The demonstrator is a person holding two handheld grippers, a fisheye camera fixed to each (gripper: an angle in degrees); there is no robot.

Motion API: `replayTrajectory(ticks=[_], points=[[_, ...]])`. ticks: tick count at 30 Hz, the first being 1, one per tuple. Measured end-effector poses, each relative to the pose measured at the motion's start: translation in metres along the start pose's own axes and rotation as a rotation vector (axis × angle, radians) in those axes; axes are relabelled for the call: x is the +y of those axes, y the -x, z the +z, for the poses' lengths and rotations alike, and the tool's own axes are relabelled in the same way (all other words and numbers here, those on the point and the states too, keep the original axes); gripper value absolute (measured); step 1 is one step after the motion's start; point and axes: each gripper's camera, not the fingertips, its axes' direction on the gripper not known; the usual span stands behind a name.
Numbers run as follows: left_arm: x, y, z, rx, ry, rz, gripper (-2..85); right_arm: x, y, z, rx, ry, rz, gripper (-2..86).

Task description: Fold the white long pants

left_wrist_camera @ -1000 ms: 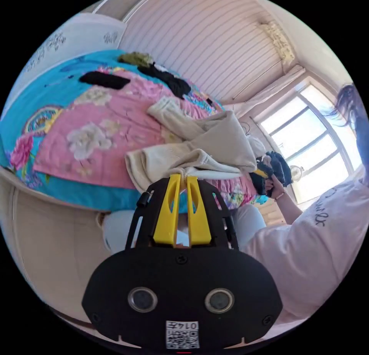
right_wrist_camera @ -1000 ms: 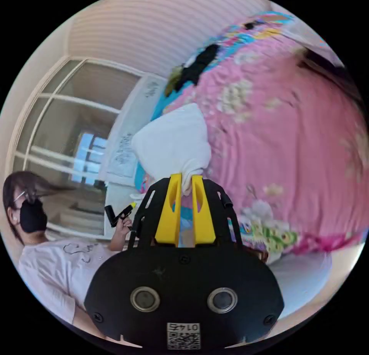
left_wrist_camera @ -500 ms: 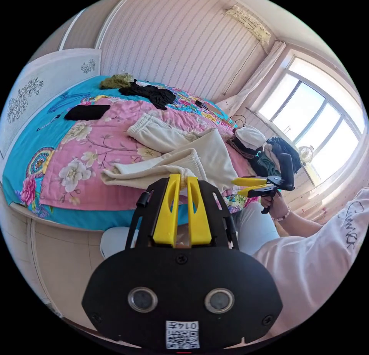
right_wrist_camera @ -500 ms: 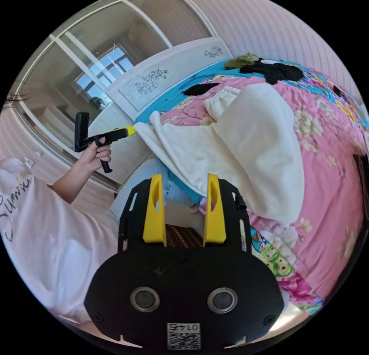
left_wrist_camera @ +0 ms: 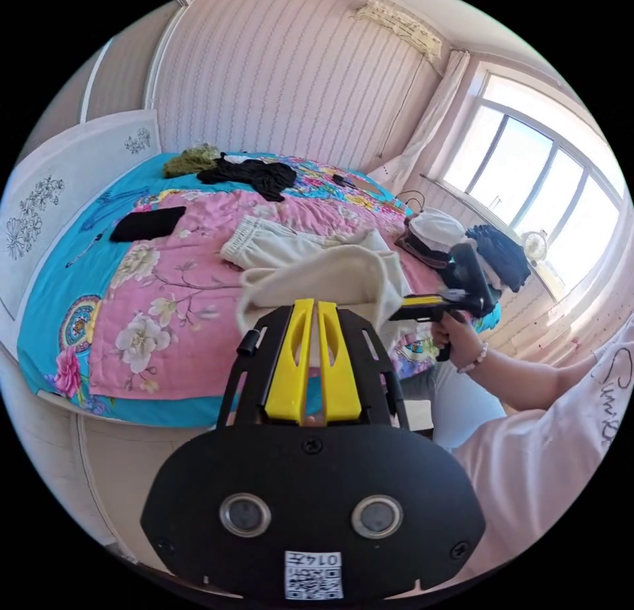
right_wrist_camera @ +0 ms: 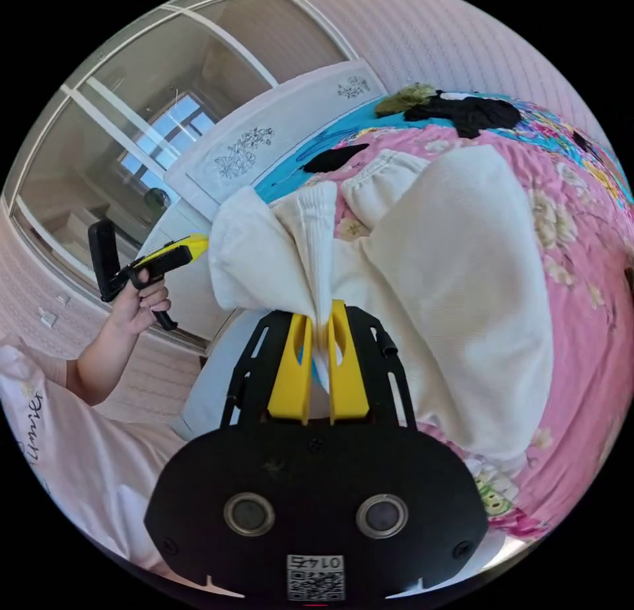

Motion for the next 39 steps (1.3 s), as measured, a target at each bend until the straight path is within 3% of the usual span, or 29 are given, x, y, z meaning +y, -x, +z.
replayTrajectory(ticks=[5,10,15,20,23,28,33,39], points=[[-0.051,0.04,0.021,-0.213,-0.036,-0.034,0.0,0.054,-0.025,-0.108,0.174,-0.202,0.137,3.6],[-0.112,0.077,0.106,-0.098,0.11,-0.058,5.7,0.108,-0.037,-0.203,0.404,-0.313,0.289,3.7],[-0.175,0.084,0.189,-0.196,0.209,0.012,9.2,0.158,-0.059,-0.251,0.66,-0.313,0.54,3.8],[-0.207,0.107,0.264,-0.25,0.349,-0.077,13.2,0.188,-0.08,-0.255,0.889,-0.158,0.744,4.0],[-0.201,0.112,0.293,-0.273,0.444,-0.093,12.1,0.199,-0.086,-0.252,0.831,-0.128,0.758,4.8],[-0.194,0.104,0.261,-0.204,0.326,0.011,2.3,0.214,-0.083,-0.256,0.733,-0.134,0.74,5.3],[-0.177,0.103,0.19,-0.116,0.228,0.065,0.7,0.225,-0.077,-0.268,0.682,-0.194,0.749,4.2],[-0.142,0.144,0.067,-0.073,0.079,-0.054,0.0,0.226,-0.055,-0.302,0.633,-0.351,0.699,3.6]])
